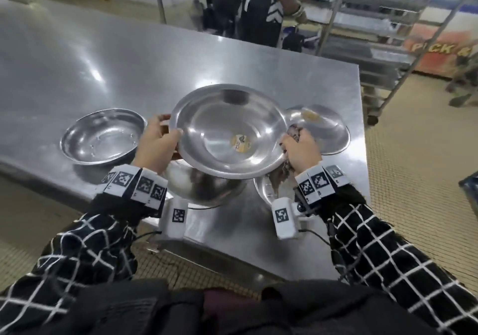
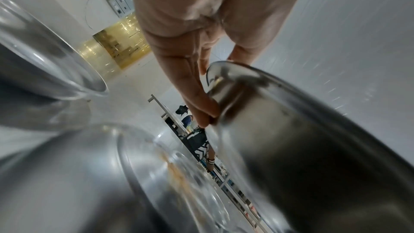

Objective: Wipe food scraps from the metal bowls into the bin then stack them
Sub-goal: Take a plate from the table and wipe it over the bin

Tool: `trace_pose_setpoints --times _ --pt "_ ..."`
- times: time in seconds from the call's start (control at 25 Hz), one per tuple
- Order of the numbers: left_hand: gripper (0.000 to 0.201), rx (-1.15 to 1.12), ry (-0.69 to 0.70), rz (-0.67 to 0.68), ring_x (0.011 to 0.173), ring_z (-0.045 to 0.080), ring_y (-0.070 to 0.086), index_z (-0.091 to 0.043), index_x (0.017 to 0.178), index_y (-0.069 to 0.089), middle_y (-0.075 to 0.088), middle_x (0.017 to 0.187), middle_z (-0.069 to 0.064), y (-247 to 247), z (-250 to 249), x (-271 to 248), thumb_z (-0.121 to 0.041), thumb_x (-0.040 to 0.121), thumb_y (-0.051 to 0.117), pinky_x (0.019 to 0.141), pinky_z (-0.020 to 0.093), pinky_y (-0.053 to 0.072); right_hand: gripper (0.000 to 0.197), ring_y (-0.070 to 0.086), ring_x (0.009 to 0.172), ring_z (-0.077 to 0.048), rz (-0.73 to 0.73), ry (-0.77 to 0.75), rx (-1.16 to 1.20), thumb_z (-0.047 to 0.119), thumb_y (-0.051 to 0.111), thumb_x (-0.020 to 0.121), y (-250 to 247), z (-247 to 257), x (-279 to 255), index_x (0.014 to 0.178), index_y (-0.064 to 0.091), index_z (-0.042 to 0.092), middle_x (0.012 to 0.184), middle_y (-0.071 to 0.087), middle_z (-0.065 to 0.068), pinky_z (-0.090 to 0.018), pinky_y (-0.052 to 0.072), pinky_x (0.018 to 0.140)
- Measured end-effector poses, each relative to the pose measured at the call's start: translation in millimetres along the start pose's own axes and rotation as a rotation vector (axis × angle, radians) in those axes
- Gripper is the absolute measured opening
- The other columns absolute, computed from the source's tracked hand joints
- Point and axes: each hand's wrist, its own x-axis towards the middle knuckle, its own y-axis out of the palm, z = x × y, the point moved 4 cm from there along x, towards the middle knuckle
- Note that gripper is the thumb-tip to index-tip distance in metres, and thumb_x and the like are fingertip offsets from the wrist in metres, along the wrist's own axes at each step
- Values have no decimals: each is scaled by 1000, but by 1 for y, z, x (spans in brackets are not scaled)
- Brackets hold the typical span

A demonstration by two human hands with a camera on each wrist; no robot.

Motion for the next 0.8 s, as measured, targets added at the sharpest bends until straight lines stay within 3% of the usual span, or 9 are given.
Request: trace_pose_setpoints --times 0.08,0.2,0.32,0.4,0.44,0.52,0.6,0.72,0.8 --pt "25 18 -8 9 65 7 67 -20 112 49 64 97 2 -33 -4 36 -7 92 56 53 21 52 39 55 108 -27 49 0 -58 32 46 97 38 30 25 130 43 11 124 53 -10 -45 45 98" --pt "29 101 -15 23 69 12 66 -10 118 51 62 93 2 -76 -2 93 -7 91 60 60 24 55 29 55 99 -24 66 -64 -223 28 41 100 87 74 63 119 50 8 111 57 -7 -25 42 83" --pt "33 267 -38 61 76 22 65 -6 121 52 63 89 6 -110 6 150 -10 89 63 78 40 57 33 56 109 -31 67 -104 -312 26 43 99 134 111 99 121 55 5 120 60 -14 -32 42 90" --pt "31 371 -45 73 79 24 66 -8 117 55 64 87 5 -126 13 182 -13 88 64 82 42 56 31 56 104 -27 141 -92 -415 19 41 100 163 124 120 124 53 2 115 59 -12 -31 42 86" --pt "29 405 -39 83 77 22 66 -8 115 56 64 85 4 -129 15 193 -13 88 65 80 40 56 28 56 98 -24 174 -93 -438 17 41 100 171 126 130 120 54 2 107 58 -9 -29 43 81" --pt "27 442 -36 112 75 17 64 -11 113 56 64 85 1 -136 20 217 -12 87 66 72 31 53 14 54 85 -20 199 -85 -414 12 43 99 193 132 157 97 56 5 90 56 -3 -22 43 71" --pt "30 451 -53 125 76 16 65 -13 113 55 64 88 2 -140 27 236 -10 86 68 71 29 53 19 52 69 -17 220 -63 -380 8 48 95 214 133 188 77 50 13 74 50 0 -18 41 59" --pt "33 546 -104 124 81 16 67 -15 111 56 67 91 1 -143 42 262 -16 82 73 79 34 54 2 56 72 -20 281 -57 -391 8 57 90 242 131 234 90 57 10 75 53 0 -28 53 71" --pt "37 648 -151 147 88 15 66 -17 111 58 69 96 0 -142 57 270 -26 80 75 86 37 53 18 62 81 -26 310 -42 -461 11 62 88 255 123 258 106 61 12 86 63 -3 -41 55 82"
